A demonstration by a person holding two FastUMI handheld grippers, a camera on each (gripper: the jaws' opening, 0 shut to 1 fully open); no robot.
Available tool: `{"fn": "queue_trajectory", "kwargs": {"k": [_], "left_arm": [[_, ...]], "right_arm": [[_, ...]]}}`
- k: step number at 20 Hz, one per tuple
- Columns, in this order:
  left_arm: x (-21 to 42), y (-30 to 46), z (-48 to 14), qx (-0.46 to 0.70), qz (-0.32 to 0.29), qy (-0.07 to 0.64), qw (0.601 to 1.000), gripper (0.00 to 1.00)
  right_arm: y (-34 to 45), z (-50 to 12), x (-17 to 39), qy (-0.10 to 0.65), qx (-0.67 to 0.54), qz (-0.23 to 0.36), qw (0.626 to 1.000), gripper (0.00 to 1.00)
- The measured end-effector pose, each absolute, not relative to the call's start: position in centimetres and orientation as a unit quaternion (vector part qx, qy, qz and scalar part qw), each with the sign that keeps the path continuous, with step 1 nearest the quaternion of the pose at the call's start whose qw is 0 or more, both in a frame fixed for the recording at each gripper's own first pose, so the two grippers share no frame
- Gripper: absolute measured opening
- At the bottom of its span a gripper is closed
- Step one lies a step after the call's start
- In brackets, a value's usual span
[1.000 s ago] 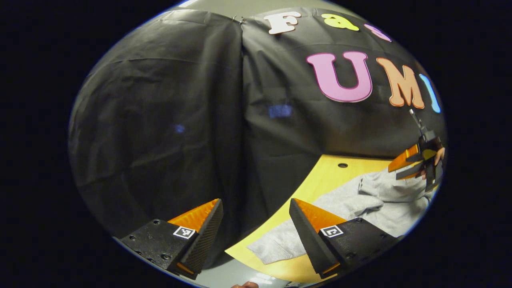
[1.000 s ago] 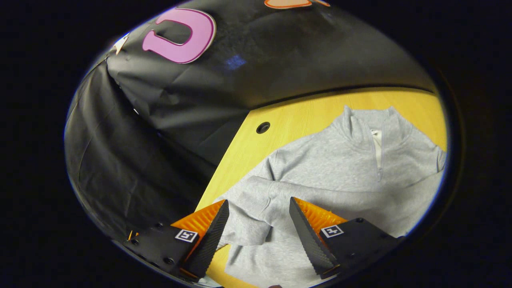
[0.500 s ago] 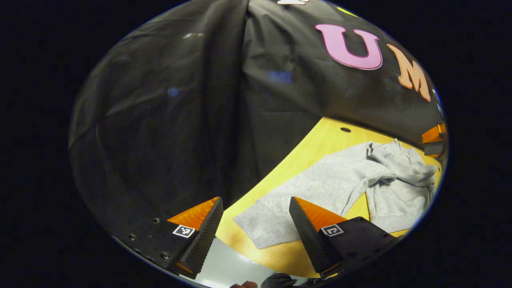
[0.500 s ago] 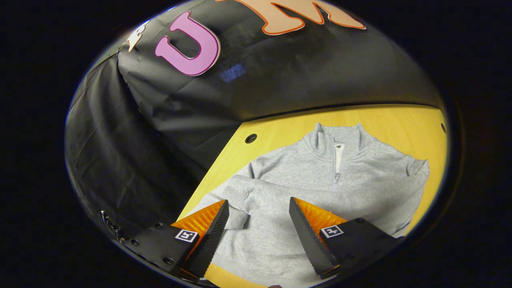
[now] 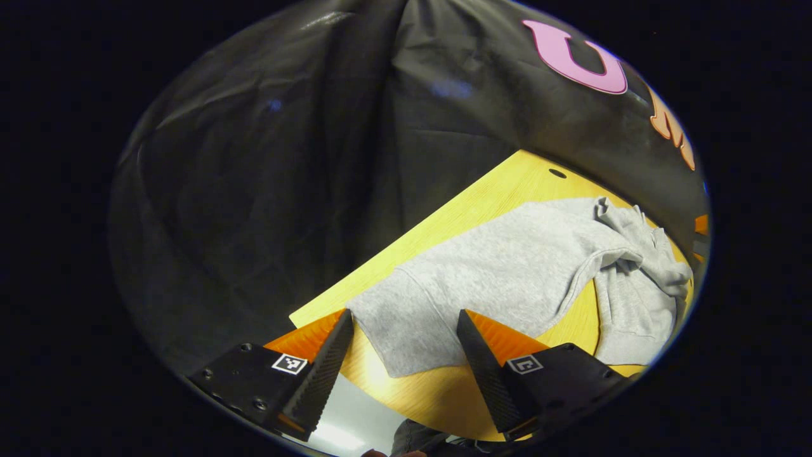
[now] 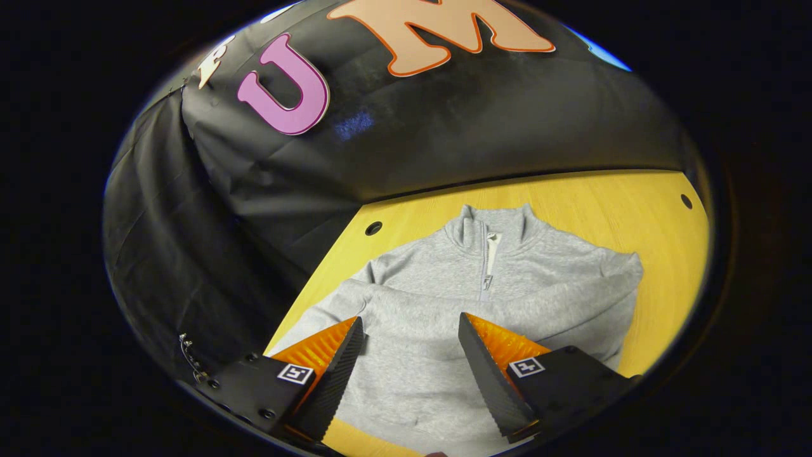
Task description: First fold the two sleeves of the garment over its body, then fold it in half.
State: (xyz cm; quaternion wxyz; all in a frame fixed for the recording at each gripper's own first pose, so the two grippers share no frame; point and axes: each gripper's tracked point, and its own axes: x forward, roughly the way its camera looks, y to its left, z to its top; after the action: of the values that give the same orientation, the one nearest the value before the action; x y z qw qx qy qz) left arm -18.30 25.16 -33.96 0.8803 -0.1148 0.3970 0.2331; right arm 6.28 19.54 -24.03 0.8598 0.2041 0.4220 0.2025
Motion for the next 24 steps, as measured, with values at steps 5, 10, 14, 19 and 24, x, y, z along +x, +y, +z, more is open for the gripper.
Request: {"fn": "queue_trajectory", "kwargs": {"k": [5,10,14,19,24], "left_arm": [[-16.8,24.1,-34.5,-0.111,0.215,0.411,0.879,0.55],[-16.1,24.1,-33.9,-0.123,0.227,0.432,0.864,0.06],[-13.3,26.1,-30.9,-0.13,0.246,0.392,0.877,0.0],[-9.3,28.3,-25.2,-0.1,0.24,0.349,0.9,0.0],[-5.0,26.1,-20.4,-0.093,0.205,0.314,0.922,0.0]], "right_arm": [[18.0,-23.8,5.9,0.408,0.17,0.199,0.875,0.96],[16.9,-23.6,4.8,0.401,0.149,0.201,0.882,0.96],[15.5,-23.4,3.8,0.396,0.133,0.194,0.888,0.96],[14.0,-23.6,2.3,0.397,0.133,0.184,0.889,0.96],[12.5,-23.3,1.4,0.392,0.142,0.172,0.893,0.96]]}}
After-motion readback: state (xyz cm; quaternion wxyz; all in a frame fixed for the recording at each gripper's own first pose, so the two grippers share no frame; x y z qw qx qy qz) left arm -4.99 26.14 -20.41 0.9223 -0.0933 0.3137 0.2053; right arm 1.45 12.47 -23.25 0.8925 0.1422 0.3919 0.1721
